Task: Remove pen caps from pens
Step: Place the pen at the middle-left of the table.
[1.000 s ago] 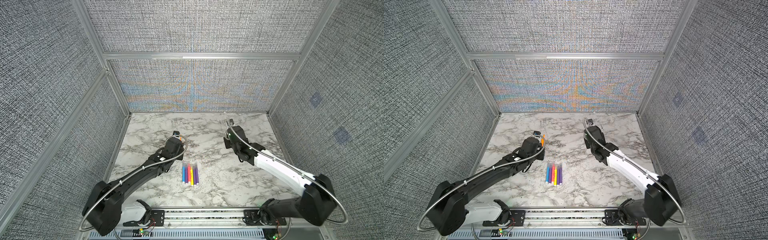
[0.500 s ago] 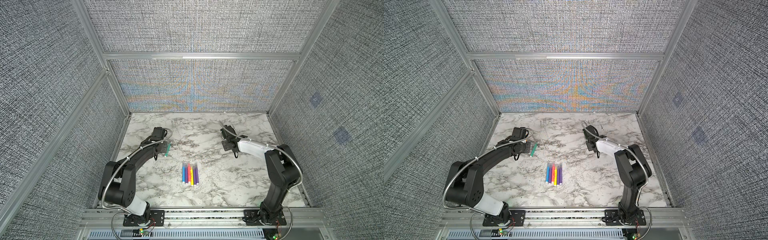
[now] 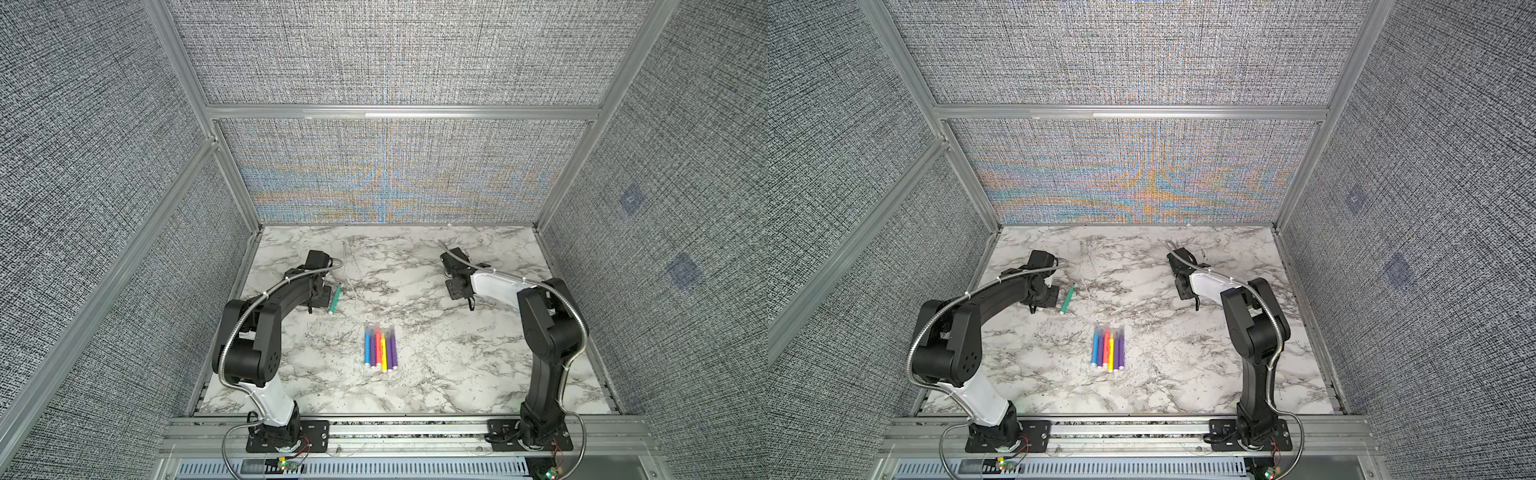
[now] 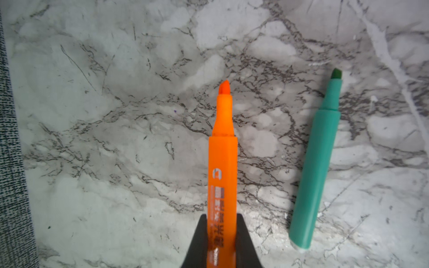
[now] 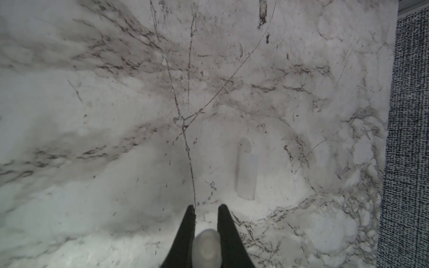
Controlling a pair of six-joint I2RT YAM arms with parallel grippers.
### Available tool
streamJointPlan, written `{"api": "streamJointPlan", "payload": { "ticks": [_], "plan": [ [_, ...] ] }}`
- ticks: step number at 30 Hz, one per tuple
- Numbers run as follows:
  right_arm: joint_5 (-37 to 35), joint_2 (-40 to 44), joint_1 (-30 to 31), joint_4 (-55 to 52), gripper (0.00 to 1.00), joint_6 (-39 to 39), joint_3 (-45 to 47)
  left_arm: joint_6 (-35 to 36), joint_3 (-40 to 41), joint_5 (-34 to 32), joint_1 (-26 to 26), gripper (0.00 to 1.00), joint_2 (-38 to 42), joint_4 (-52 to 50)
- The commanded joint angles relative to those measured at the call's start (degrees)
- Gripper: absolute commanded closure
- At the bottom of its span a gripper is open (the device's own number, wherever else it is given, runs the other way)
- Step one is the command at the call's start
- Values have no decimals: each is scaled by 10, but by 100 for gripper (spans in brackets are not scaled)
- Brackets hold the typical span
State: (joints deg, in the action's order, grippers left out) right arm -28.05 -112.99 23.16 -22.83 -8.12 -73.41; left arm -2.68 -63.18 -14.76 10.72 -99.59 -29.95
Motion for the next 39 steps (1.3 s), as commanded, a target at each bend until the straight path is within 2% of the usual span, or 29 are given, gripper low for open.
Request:
{"api": "streamJointPlan", "payload": {
  "ticks": [1,4,14,21,27,33,39],
  "plan": [
    [-8,-11,-2,-17,100,3,-13,19,-13,34,-3,77,-9,-25],
    [-10,-25,-2,-21,100,4,-24,23,-24,36,-2,70,-18,-38],
    [-2,-42,-8,-36,100,8,-44,24,-17,38,-2,66,-8,-25],
    [30,-91,-20,-81,99,10,-99,16,5,41,-2,66,80,-14],
    [35,-103,-23,-91,90,13,-112,11,26,71,8,55,145,4],
    [46,-91,-23,-84,70,15,-95,15,31,40,35,55,183,-1],
    [46,-84,-23,-78,66,14,-90,9,49,60,47,54,227,17]
  ]
}}
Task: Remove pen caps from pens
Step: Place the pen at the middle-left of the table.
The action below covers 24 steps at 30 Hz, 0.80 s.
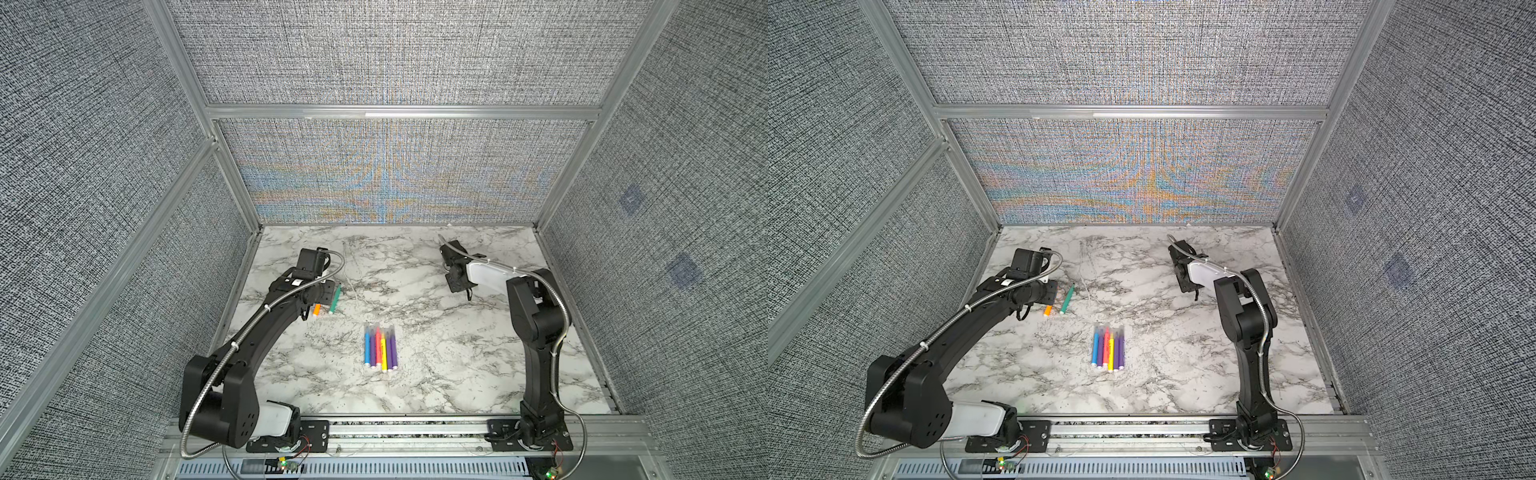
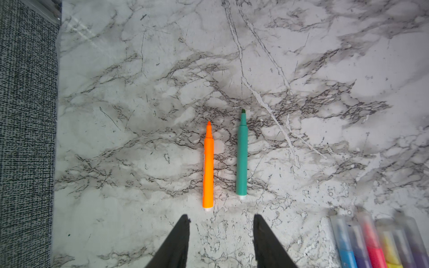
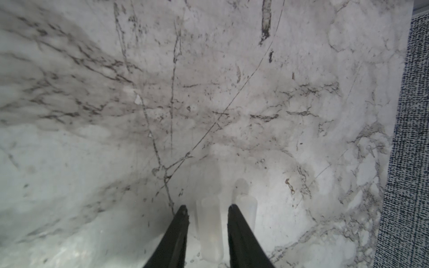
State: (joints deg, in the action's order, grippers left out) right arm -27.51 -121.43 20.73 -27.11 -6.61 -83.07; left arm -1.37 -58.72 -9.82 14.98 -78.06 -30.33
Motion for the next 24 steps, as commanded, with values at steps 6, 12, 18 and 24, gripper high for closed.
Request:
{"api": "streamJointPlan", "payload": {
  "ticks": [6,12,18,24],
  "plan": [
    [10,45,33,-68,64,9,-3,-21,6,32,20,54,68,12],
    [-12,134,94,-86,61,2,-3,-64,97,83,69,56,140,39],
    [13,215,157,-38,60,-13,39,-121,171,84,163,58,201,73],
    [93,240,192,52,59,-27,81,-172,199,45,226,61,144,83]
  ]
}}
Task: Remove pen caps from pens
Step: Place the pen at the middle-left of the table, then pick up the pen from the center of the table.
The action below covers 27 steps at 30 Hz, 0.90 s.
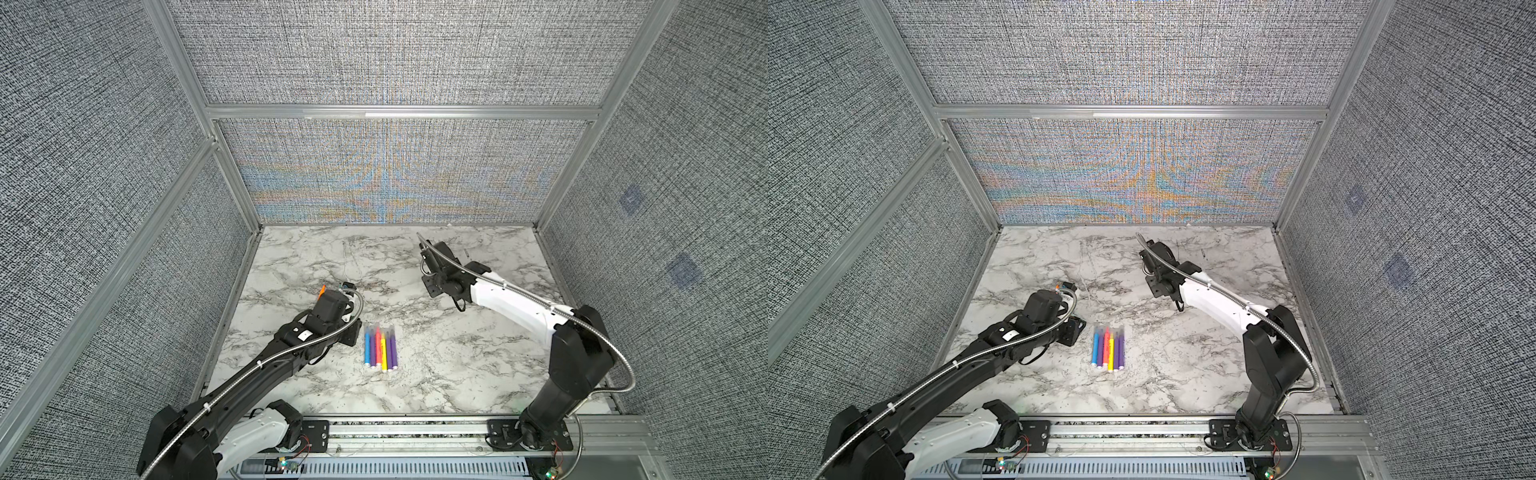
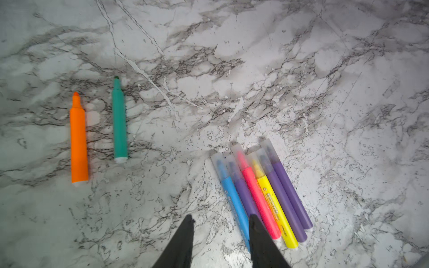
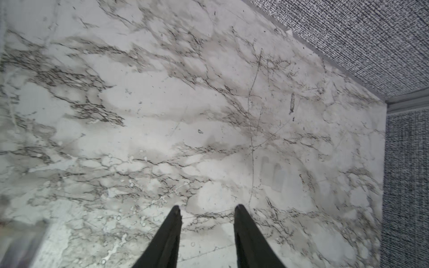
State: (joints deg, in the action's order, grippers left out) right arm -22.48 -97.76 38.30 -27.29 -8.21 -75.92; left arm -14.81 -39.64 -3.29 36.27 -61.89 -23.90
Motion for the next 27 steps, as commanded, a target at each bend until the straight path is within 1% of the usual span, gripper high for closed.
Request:
{"api": "streamJointPlan", "payload": {
  "ticks": [1,3,5,9,12,13,19,27],
  "plan": [
    [46,2,24,64,58,-11,14,-44,10,-15,19,63,-28,20],
    [57,0,36,84,59,-12,26,-52,11,-23,42,63,-46,25],
    [67,0,49,105,59,-15,41,-65,9,-40,54,63,-76,23],
    [65,-1,69,127,59,-20,57,-77,26,-41,57,62,-124,59],
    [50,-7,77,121,59,-20,46,-79,31,-32,58,63,-142,84],
    [46,-10,79,116,58,-20,40,-80,32,-32,59,63,-161,88],
    [32,-17,89,111,59,-22,27,-87,34,-35,68,63,-184,96],
    [16,-23,91,114,59,-23,36,-100,33,-44,78,64,-193,83]
  ]
}}
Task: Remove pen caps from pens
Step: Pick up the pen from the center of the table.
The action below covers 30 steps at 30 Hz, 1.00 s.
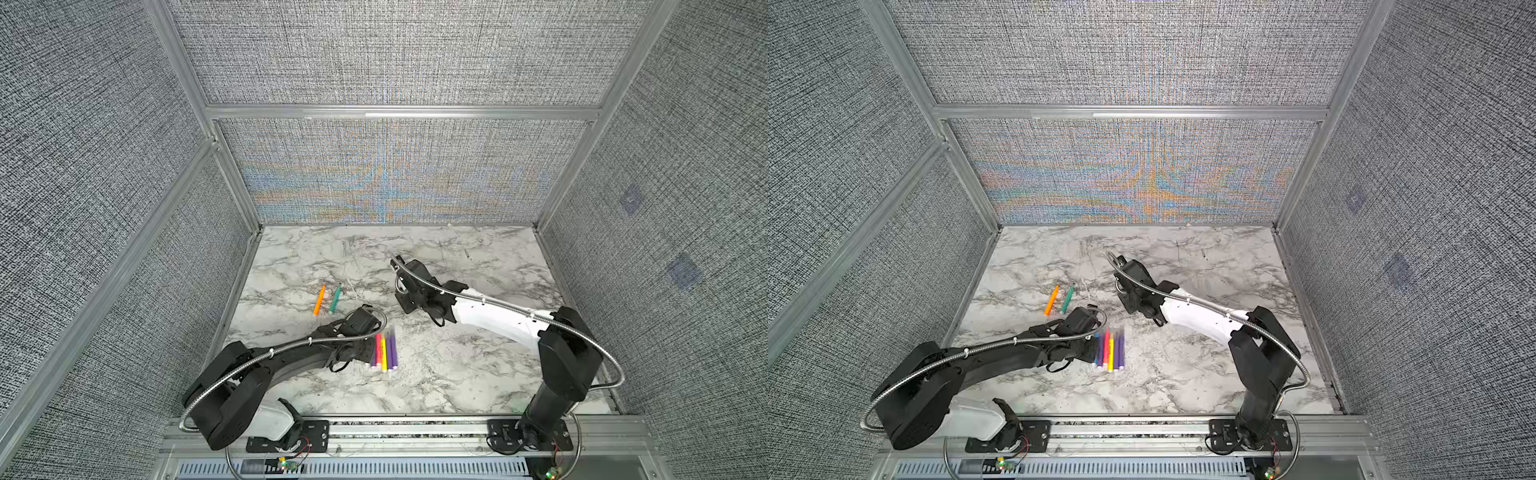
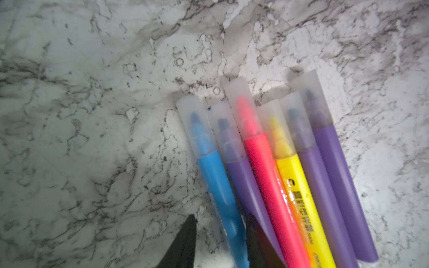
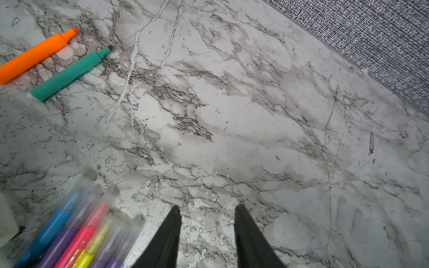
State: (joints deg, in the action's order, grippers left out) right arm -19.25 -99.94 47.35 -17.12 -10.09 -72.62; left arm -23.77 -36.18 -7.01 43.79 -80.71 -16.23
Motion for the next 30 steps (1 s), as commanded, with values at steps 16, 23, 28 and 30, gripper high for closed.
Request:
{"api": "streamJointPlan", "payload": {
  "ticks": [16,23,28,30],
  "plan": [
    [-62,58,-1,-8,59,10,15,-52,-13,-25,21,75,-56,-32],
    [-77,92,-3,-37,59,12,9,-57,-12,-23,26,86,-63,-34],
    [-63,148,-3,-10,59,8,44,-64,0,-34,27,89,-43,-22],
    [-45,174,-3,14,59,2,72,-67,9,-45,27,90,-21,-16]
  ]
}}
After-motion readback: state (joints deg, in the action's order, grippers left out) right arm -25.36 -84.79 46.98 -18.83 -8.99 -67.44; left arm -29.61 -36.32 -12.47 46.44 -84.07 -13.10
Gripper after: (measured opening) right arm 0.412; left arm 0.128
